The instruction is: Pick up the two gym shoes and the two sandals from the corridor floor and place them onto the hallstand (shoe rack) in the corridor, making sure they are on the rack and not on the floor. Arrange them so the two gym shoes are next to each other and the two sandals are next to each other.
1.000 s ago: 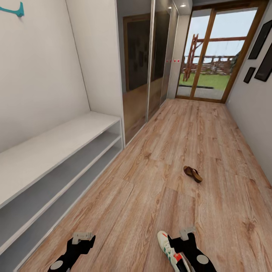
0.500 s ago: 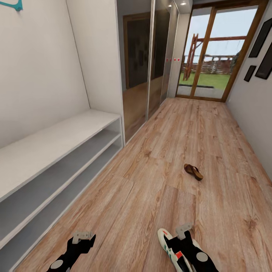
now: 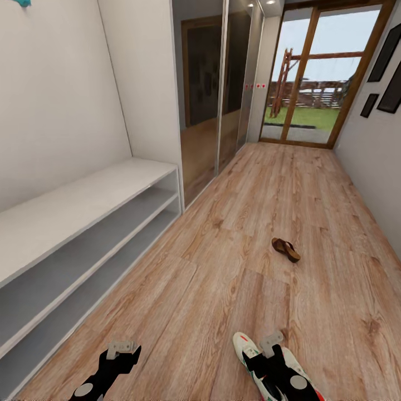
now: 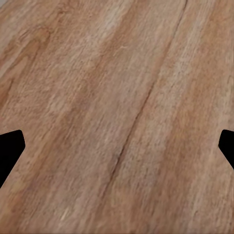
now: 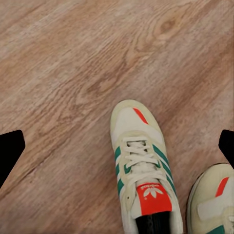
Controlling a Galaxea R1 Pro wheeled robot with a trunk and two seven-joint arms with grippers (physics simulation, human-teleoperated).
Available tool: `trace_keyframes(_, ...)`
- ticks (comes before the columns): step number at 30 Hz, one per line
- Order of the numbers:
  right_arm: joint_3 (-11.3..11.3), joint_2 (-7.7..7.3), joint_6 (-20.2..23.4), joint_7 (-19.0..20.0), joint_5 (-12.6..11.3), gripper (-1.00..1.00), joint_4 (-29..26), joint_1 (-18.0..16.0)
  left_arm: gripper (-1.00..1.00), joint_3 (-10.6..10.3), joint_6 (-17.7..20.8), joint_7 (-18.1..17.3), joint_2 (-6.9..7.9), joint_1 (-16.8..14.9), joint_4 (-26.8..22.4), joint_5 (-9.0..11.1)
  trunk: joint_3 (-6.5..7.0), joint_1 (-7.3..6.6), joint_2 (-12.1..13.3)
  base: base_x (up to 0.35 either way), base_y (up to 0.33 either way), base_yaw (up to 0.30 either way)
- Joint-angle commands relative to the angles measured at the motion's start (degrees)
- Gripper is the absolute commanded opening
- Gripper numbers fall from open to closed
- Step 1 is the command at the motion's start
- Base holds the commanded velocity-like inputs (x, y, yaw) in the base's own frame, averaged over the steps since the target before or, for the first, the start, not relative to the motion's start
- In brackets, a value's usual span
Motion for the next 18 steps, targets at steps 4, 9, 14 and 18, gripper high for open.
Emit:
trace_keyframes(4,0.04,-0.03,-0.08,0.07,0.50,1.00,-0.03,-0.02,1.00,0.27,-0.10,-0.47,-0.02,-0.01,0.06,0.19,-1.06,0.87,-1.64,0.000,0.000,0.000)
trace_keyframes(9,0.04,-0.03,-0.09,0.02,0.50,1.00,-0.03,-0.02,1.00,0.27,-0.13,-0.47,-0.03,0.00,0.06,0.20,-2.03,1.53,-2.84,0.000,0.000,0.000)
trace_keyframes(14,0.04,-0.03,-0.10,-0.02,0.50,1.00,-0.03,-0.02,1.00,0.21,-0.17,-0.48,-0.05,0.06,0.06,0.20,-2.46,1.53,-2.84,0.000,0.000,0.000)
trace_keyframes(18,0.04,-0.03,-0.10,-0.04,0.50,1.00,-0.09,-0.02,1.00,0.26,-0.18,-0.48,-0.10,0.10,0.06,0.19,-2.59,1.53,-2.84,0.000,0.000,0.000)
